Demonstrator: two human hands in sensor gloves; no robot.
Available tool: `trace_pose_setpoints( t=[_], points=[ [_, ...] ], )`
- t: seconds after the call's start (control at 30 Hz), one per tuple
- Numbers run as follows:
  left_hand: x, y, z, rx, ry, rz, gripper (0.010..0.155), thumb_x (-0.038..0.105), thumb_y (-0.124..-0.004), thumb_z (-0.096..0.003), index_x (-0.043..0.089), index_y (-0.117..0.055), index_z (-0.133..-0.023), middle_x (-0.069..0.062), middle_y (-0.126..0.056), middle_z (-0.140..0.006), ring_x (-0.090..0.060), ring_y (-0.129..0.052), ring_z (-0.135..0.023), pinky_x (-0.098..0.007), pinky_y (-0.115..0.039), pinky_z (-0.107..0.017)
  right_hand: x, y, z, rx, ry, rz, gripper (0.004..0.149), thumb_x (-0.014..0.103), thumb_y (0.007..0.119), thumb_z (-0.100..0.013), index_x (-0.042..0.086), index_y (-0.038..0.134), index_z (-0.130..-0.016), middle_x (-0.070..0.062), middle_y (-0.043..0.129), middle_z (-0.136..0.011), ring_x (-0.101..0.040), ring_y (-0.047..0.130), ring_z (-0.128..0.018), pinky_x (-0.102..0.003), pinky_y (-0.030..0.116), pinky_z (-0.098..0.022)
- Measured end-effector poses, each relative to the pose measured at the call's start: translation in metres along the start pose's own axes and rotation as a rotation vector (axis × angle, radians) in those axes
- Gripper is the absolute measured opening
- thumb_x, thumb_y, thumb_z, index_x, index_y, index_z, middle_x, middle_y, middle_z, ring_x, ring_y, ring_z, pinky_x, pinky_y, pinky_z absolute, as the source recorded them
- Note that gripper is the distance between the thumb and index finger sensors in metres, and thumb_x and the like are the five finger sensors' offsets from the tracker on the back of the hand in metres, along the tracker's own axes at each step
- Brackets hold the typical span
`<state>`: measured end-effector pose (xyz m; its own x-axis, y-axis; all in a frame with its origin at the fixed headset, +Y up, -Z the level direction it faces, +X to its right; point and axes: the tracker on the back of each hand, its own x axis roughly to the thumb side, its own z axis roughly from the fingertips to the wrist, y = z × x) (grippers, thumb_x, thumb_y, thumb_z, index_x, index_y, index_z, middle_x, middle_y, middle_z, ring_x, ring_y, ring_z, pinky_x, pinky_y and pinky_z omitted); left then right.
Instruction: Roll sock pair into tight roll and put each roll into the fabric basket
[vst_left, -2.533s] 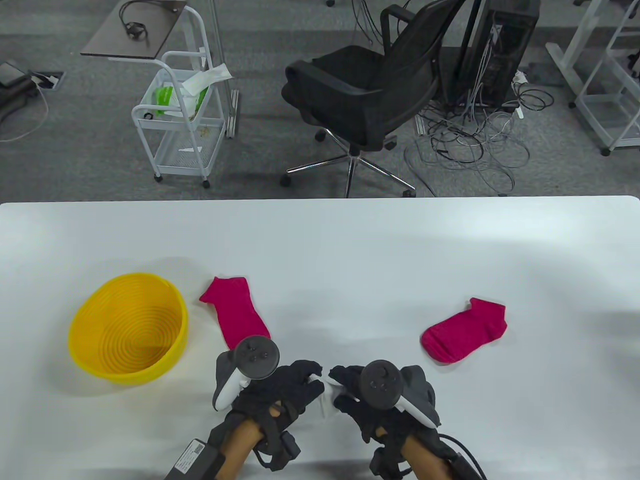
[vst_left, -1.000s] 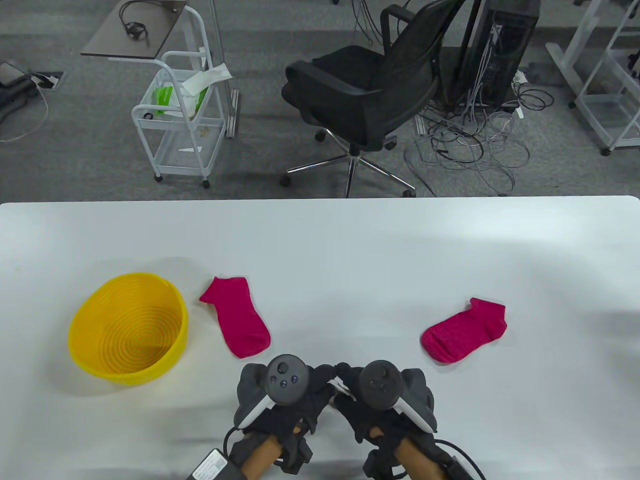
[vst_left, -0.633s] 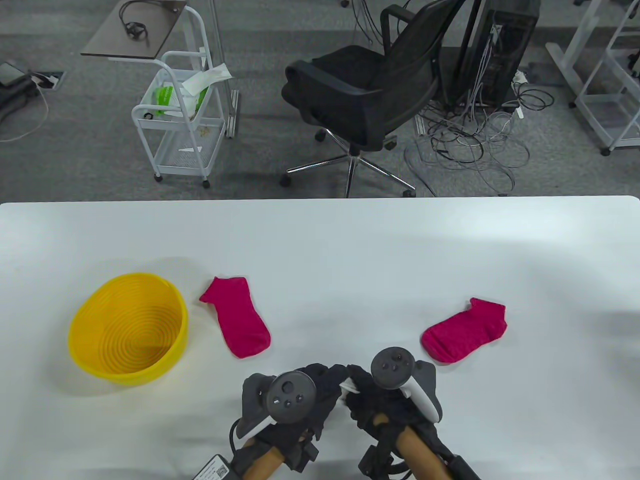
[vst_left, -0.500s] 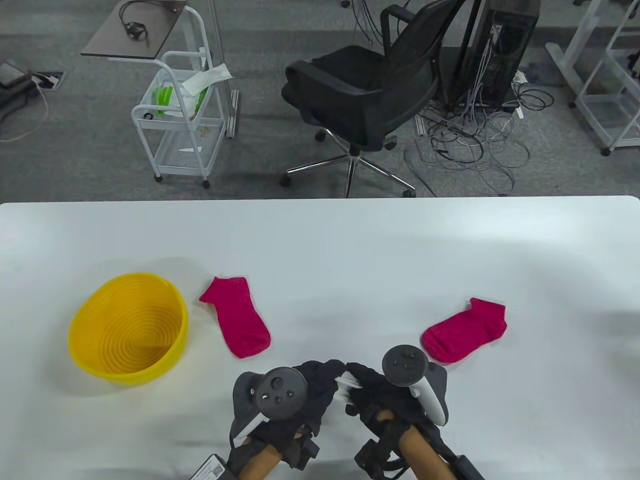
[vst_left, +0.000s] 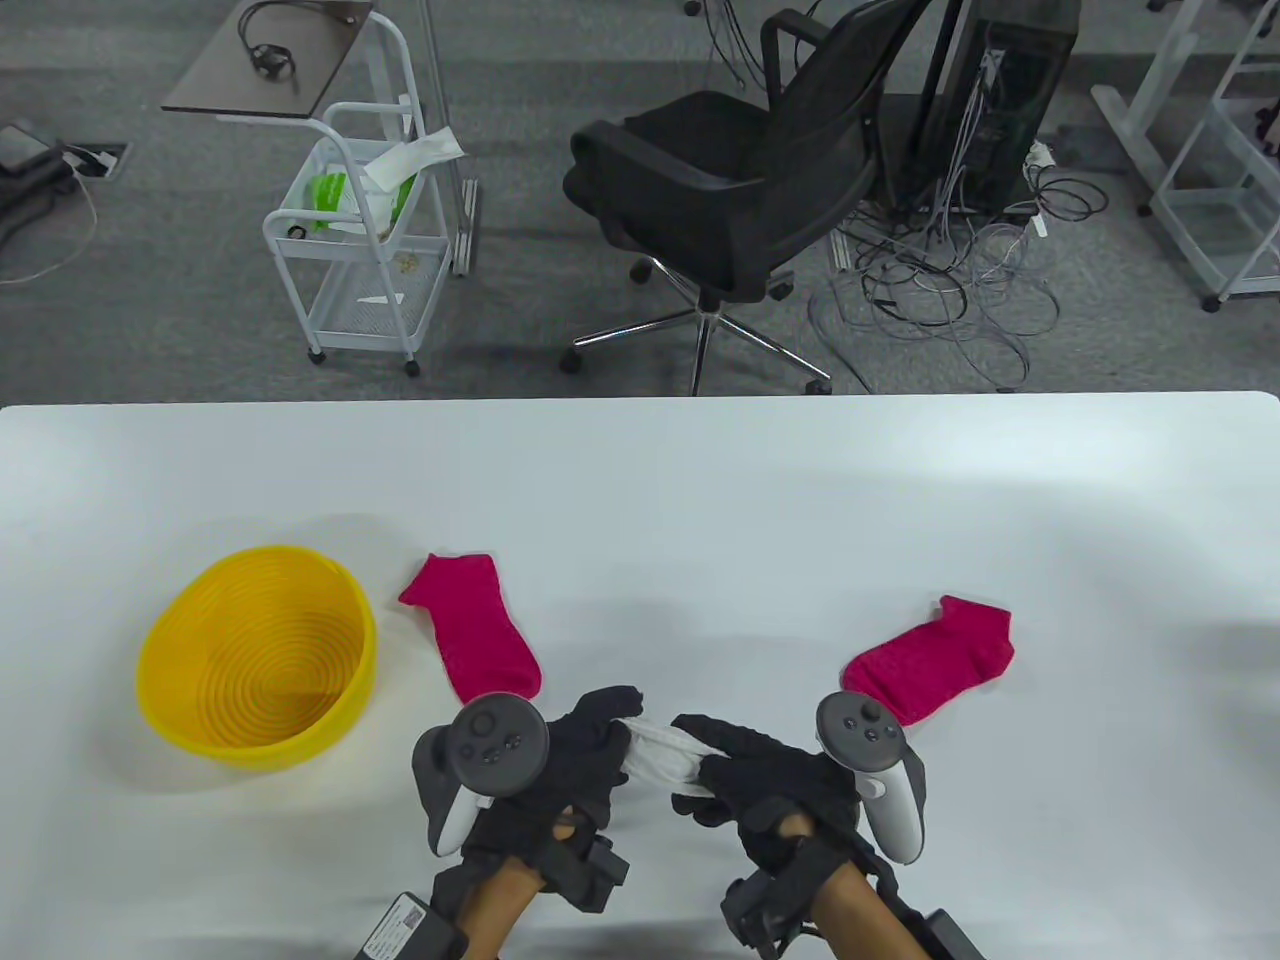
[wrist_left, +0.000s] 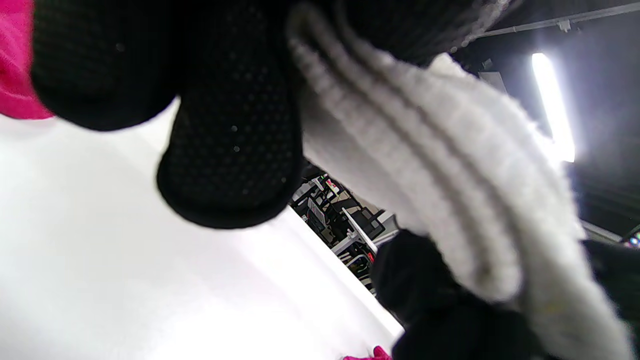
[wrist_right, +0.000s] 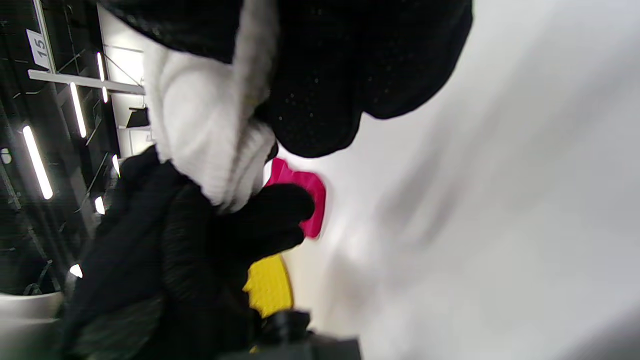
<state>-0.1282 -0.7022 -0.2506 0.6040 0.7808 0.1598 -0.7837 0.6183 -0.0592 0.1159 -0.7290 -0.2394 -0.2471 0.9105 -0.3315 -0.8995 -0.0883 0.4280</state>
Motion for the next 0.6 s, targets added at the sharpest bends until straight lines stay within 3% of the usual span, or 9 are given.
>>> trace_pose_setpoints(
  t=[0.27,0.33,0.6],
  points=[
    [-0.012,0.000,-0.003,-0.032,0.026,0.081,0.043,0.037,-0.076,-0.0407,0.029,-0.087,-0.081,-0.006,-0.106,-0.072,-0.025,-0.115,-0.044,-0.044,-0.090,-0.031,0.003,0.006,-0.003,0.210,-0.050,-0.042,0.040,0.035,0.079,-0.050,0.033,0.075,-0.089,0.007,0.083,-0.092,-0.011,0.094,-0.079,-0.045,0.072,-0.068],
    [-0.014,0.000,-0.004,-0.040,0.035,0.125,0.042,0.036,-0.077,-0.0405,0.028,-0.087,-0.081,-0.006,-0.106,-0.071,-0.024,-0.114,-0.044,-0.044,-0.090,-0.031,0.004,0.006,-0.003,0.177,-0.050,-0.016,0.040,0.035,0.079,-0.049,0.032,0.076,-0.088,0.007,0.084,-0.091,-0.011,0.095,-0.078,-0.046,0.073,-0.067],
    [-0.026,0.002,-0.004,-0.113,0.173,0.538,0.041,0.034,-0.081,-0.0396,0.020,-0.090,-0.077,-0.006,-0.110,-0.064,-0.025,-0.118,-0.048,-0.044,-0.092,-0.030,0.002,0.006,-0.008,0.292,-0.059,0.098,0.035,0.033,0.080,-0.047,0.036,0.079,-0.082,0.009,0.077,-0.097,-0.019,0.077,-0.092,-0.057,0.055,-0.072]
  ],
)
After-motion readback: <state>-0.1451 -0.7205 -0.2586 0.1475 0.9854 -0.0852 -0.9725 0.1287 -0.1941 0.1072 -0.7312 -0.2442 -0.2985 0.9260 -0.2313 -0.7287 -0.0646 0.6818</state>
